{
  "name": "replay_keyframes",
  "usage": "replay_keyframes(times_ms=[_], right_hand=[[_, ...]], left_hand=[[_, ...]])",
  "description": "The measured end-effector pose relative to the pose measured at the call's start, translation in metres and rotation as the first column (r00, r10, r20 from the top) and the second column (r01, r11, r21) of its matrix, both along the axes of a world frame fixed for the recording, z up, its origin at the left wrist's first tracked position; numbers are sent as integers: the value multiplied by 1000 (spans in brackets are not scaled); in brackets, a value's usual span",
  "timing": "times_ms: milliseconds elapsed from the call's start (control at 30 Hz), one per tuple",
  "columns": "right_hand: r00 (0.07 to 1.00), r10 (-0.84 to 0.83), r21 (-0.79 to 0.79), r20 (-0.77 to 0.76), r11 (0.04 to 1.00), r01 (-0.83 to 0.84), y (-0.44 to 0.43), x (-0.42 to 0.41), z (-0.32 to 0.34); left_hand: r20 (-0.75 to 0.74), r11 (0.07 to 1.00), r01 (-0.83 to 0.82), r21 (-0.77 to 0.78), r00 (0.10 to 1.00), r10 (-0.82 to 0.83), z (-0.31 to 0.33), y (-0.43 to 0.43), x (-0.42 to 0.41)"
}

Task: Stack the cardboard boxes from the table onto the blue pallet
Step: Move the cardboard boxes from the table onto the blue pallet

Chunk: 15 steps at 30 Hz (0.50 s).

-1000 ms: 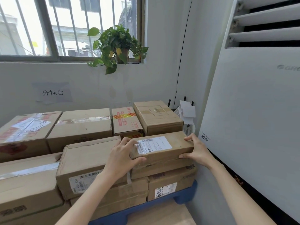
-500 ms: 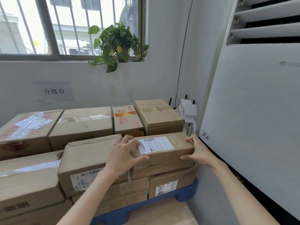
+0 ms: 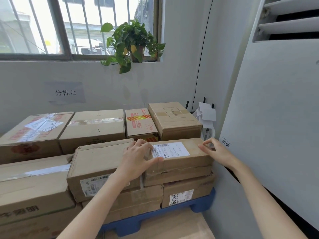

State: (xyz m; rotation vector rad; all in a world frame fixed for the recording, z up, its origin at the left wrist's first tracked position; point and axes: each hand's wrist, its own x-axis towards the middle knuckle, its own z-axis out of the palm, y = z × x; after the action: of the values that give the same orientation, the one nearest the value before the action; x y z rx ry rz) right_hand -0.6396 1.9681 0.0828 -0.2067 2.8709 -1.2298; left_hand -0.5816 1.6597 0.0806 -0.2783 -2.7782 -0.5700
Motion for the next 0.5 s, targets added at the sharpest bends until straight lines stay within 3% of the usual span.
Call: replay_keyframes(times_ms=[233, 400, 500], right_hand=[[983, -176, -246, -45, 956, 160, 15, -8, -34], [968, -247, -308, 45, 918, 249, 28, -3, -75], [973, -204, -231, 113, 947, 225, 33, 7, -87]], left_hand=[[-91, 990, 38, -134, 995, -51, 4, 22, 2], [-43, 964, 132, -230, 988, -145, -9, 36, -3], [-25, 943, 150, -299, 986, -164, -14, 36, -6]])
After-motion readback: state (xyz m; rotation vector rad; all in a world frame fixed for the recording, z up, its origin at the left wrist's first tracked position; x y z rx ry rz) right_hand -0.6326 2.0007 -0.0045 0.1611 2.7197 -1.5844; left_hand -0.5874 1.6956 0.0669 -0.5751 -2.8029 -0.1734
